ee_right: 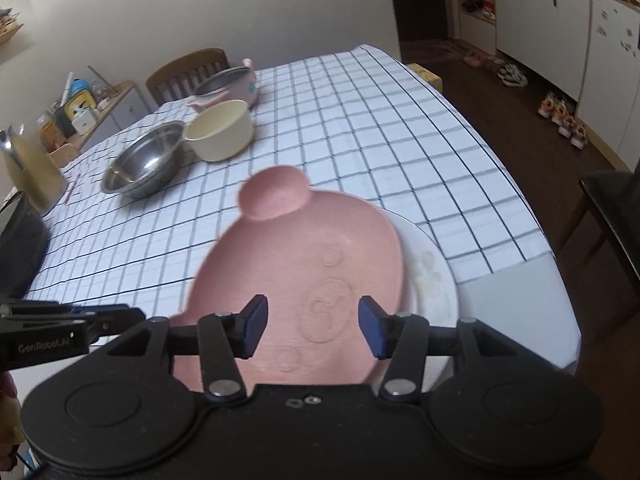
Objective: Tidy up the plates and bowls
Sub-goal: 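Lower the pink plate onto the table and open the left gripper while the right gripper opens, then move both grippers to the large steel bowl rim and close them on it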
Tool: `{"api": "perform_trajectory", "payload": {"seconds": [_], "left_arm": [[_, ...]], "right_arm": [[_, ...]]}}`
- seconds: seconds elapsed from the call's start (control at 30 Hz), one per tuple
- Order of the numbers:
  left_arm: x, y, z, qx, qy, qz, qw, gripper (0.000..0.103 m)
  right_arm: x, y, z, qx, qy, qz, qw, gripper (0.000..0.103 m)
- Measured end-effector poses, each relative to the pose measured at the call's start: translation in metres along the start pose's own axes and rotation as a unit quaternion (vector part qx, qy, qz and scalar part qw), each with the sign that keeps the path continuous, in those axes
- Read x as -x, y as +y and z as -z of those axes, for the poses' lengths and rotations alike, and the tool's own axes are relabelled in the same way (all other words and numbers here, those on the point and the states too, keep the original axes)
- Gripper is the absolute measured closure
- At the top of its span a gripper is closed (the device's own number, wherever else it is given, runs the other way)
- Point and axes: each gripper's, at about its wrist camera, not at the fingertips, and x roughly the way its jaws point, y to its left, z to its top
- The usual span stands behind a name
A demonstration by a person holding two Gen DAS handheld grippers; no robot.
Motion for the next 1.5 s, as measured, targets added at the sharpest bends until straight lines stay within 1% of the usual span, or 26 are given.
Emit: {"api": "perform_trajectory", "payload": {"seconds": [0.03, 0.1, 0.13, 0.27, 0.37, 0.43, 0.47, 0.53, 0.63, 0.7, 0.77, 0.87, 0.97, 1.17, 1.27, 1.5], "left_arm": [[0.004, 0.002, 0.0, 0.001, -0.007, 0.0, 1.0, 0.073], [0.011, 0.006, 0.0, 0.004, -0.022, 0.001, 0.9998, 0.056], [0.015, 0.008, 0.0, 0.005, -0.029, -0.001, 0.9996, 0.054], [0.029, 0.017, -0.002, 0.006, -0.046, -0.006, 0.9989, 0.053], [0.04, 0.026, -0.003, 0.008, -0.06, -0.012, 0.9981, 0.052], [0.047, 0.032, -0.004, 0.009, -0.069, -0.015, 0.9975, 0.05], [0.05, 0.035, -0.005, 0.01, -0.074, -0.018, 0.997, 0.047], [0.057, 0.04, -0.006, 0.01, -0.084, -0.022, 0.9961, 0.045], [0.067, 0.048, -0.009, 0.013, -0.098, -0.031, 0.9947, 0.042], [0.074, 0.055, -0.012, 0.018, -0.108, -0.039, 0.9932, 0.034], [0.08, 0.062, -0.015, 0.025, -0.122, -0.049, 0.9911, 0.029], [0.087, 0.072, -0.022, 0.034, -0.135, -0.063, 0.9883, 0.027], [0.087, 0.084, -0.032, 0.045, -0.142, -0.076, 0.986, 0.026], [0.076, 0.109, -0.058, 0.072, -0.146, -0.112, 0.9802, 0.026], [0.067, 0.123, -0.072, 0.092, -0.142, -0.128, 0.9773, 0.026], [0.04, 0.152, -0.11, 0.125, -0.13, -0.154, 0.9714, 0.026]], "right_arm": [[0.003, 0.005, -0.001, 0.005, -0.005, -0.002, 1.0, 0.044], [0.007, 0.015, -0.003, 0.012, -0.014, -0.007, 1.0, 0.038], [0.008, 0.02, -0.004, 0.016, -0.018, -0.009, 1.0, 0.036], [0.012, 0.038, -0.009, 0.021, -0.031, -0.016, 0.999, 0.03], [0.017, 0.052, -0.013, 0.027, -0.044, -0.019, 0.999, 0.022], [0.021, 0.06, -0.016, 0.031, -0.054, -0.02, 0.998, 0.016], [0.023, 0.064, -0.017, 0.033, -0.059, -0.021, 0.997, 0.014], [0.027, 0.072, -0.021, 0.039, -0.069, -0.023, 0.997, 0.007], [0.031, 0.085, -0.027, 0.053, -0.081, -0.026, 0.995, 0.004], [0.033, 0.093, -0.032, 0.06, -0.089, -0.029, 0.994, 0.002], [0.033, 0.102, -0.037, 0.069, -0.096, -0.033, 0.992, 0.001], [0.03, 0.115, -0.045, 0.084, -0.101, -0.04, 0.99, 0.0], [0.024, 0.127, -0.057, 0.101, -0.101, -0.047, 0.989, 0.0], [-0.002, 0.148, -0.087, 0.137, -0.094, -0.06, 0.984, 0.0], [-0.02, 0.156, -0.107, 0.155, -0.091, -0.065, 0.982, 0.0], [-0.071, 0.172, -0.161, 0.173, -0.073, -0.074, 0.979, 0.0]]}}
